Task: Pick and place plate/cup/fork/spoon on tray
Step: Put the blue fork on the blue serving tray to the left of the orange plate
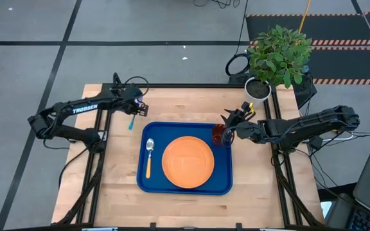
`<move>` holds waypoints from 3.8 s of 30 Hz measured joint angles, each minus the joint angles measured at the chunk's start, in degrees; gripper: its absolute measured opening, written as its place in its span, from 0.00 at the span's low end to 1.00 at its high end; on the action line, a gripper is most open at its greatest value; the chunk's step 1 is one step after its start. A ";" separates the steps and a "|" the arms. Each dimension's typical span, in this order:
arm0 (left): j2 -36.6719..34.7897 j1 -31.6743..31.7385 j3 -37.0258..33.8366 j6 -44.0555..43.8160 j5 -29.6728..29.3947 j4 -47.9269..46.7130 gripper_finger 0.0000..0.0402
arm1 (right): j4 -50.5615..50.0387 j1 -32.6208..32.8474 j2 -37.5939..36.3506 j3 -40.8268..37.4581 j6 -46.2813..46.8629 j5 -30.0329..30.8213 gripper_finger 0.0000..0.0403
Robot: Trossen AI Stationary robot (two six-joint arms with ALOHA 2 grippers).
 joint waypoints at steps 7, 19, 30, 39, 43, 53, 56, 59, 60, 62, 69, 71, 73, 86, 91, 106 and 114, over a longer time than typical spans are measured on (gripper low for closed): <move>-0.05 -8.57 0.02 -9.45 -0.14 -1.27 0.03 | -3.99 4.60 -2.74 -1.43 3.06 -0.01 0.31; -0.10 -29.77 0.04 -34.56 -3.21 -1.22 0.03 | -19.51 14.28 -12.27 -1.45 14.85 0.05 0.31; 4.13 -44.17 0.11 -48.83 -6.19 8.55 0.03 | -26.86 21.09 -14.05 -1.48 22.95 0.01 0.31; 13.86 -49.59 8.72 -53.19 -6.21 5.89 0.03 | -29.24 26.55 -14.03 -1.48 27.82 0.04 0.31; 18.31 -50.64 15.08 -53.24 -6.19 0.18 0.03 | -31.43 28.66 -14.02 -1.48 30.83 0.01 0.31; 22.27 -52.36 21.72 -58.91 -6.26 -11.78 0.03 | -34.92 33.42 -14.01 -1.48 36.91 0.04 0.31; 22.51 -53.70 21.68 -61.01 -6.20 -12.06 0.03 | -34.75 34.11 -14.01 -1.48 37.14 0.08 0.31; 23.49 -55.09 21.70 -63.08 -6.22 -11.99 0.03 | -34.73 34.45 -13.99 -1.48 37.81 0.12 0.31; 24.05 -55.47 21.64 -63.57 -6.19 -12.05 0.03 | -34.74 34.50 -14.00 -1.48 38.00 0.12 0.31; 25.13 -56.01 21.64 -64.55 -6.20 -11.72 0.03 | -34.70 34.52 -13.99 -1.48 38.27 0.15 0.31; 28.24 -57.34 21.61 -67.03 -5.67 -10.55 0.03 | -34.24 34.52 -14.01 -1.48 36.95 0.35 0.31; 28.30 -57.29 21.61 -67.16 -5.67 -8.98 0.03 | -33.54 34.50 -14.03 -1.48 35.43 0.54 0.31; 28.30 -57.23 21.61 -67.27 -5.70 -7.90 0.03 | -32.34 34.50 -14.03 -1.48 33.59 0.86 0.31; 28.64 -57.25 21.61 -69.24 -5.90 -9.61 0.03 | -30.56 34.48 -14.08 -1.48 30.33 1.74 0.31; 30.84 -57.25 21.61 -69.28 -6.17 -9.51 0.03 | -28.72 34.48 -14.08 -1.48 29.21 1.72 0.31; 33.99 -57.01 21.74 -68.75 -6.19 -7.96 0.04 | -29.15 34.48 -14.08 -1.48 30.39 1.50 0.31; 33.56 -56.59 21.66 -68.75 -5.84 -8.24 0.05 | -29.13 34.48 -14.08 -1.48 29.96 1.50 0.31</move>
